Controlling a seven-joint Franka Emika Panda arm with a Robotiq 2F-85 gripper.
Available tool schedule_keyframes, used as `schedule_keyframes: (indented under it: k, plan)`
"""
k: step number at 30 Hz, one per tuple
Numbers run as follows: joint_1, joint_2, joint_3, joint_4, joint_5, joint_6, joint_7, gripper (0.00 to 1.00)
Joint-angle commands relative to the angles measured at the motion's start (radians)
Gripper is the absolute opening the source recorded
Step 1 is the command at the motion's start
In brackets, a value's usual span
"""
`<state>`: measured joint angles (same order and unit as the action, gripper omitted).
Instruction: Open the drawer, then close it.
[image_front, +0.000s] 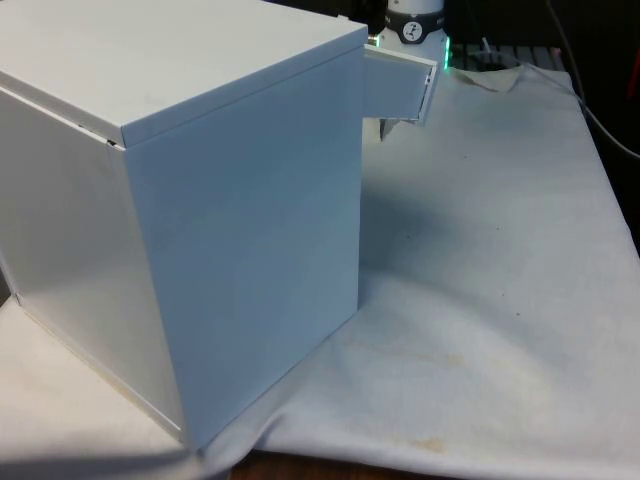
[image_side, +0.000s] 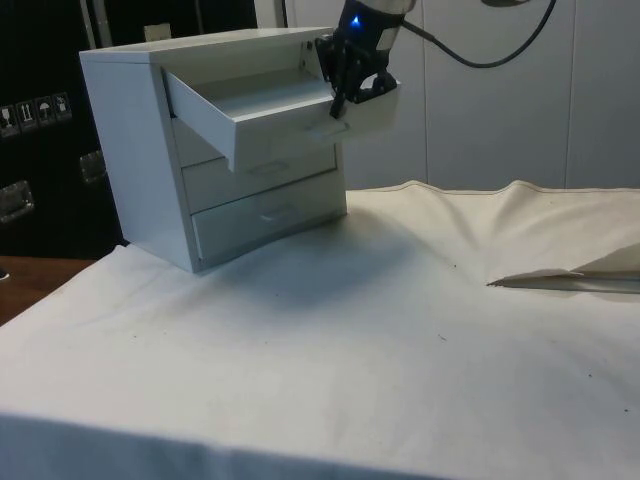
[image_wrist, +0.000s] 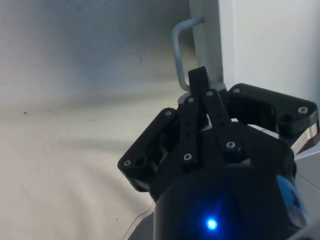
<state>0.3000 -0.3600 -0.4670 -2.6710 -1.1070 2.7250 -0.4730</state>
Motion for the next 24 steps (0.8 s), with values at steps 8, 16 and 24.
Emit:
schedule_keyframes:
  k: [8,16,24]
  plan:
    - [-0.003,0.0,0.003,0.004,-0.01,-0.001,0.007,0.0]
    - [0.0,0.011,0.0,0.007,-0.005,0.004,0.006,0.0]
    - [-0.001,0.023,-0.002,0.018,-0.006,0.01,0.009,0.0]
